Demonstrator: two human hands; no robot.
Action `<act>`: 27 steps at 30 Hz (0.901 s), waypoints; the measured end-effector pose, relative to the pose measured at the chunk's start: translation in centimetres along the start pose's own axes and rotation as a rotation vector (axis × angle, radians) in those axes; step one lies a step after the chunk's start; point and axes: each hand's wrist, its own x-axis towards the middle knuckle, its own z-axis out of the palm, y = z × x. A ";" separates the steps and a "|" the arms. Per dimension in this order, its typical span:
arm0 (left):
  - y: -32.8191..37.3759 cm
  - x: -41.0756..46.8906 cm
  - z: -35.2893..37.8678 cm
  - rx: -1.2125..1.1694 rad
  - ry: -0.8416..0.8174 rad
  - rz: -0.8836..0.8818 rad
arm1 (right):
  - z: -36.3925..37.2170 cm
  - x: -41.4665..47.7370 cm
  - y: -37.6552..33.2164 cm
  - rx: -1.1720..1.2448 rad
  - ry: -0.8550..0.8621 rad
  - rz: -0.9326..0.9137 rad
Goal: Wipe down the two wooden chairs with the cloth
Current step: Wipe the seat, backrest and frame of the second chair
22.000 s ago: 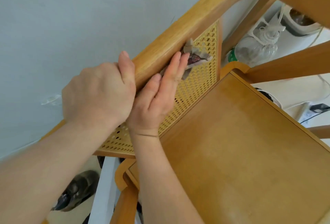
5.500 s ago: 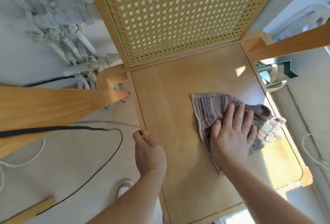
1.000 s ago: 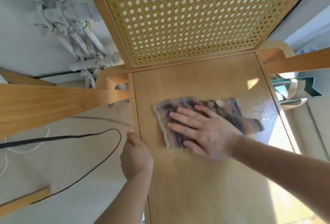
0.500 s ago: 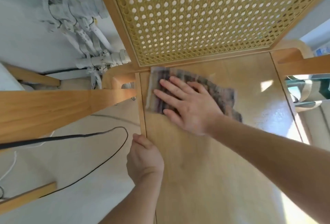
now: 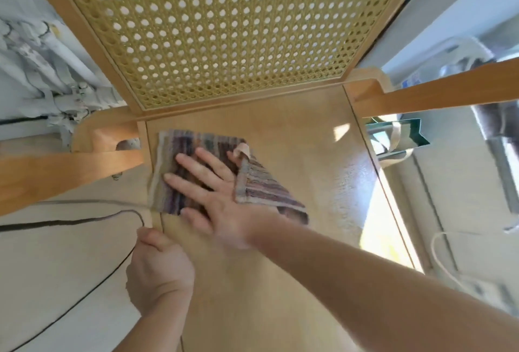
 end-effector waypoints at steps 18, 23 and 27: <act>0.6 -0.7 0.1 -0.048 -0.003 0.000 | -3.4 -13.7 7.6 -0.054 0.054 0.292; 0.3 -0.1 0.1 -0.039 -0.017 -0.025 | -4.0 -13.0 6.7 -0.048 0.090 0.975; 0.2 0.0 -0.1 -0.019 -0.035 -0.018 | 0.5 -10.0 -5.7 -0.090 0.046 0.740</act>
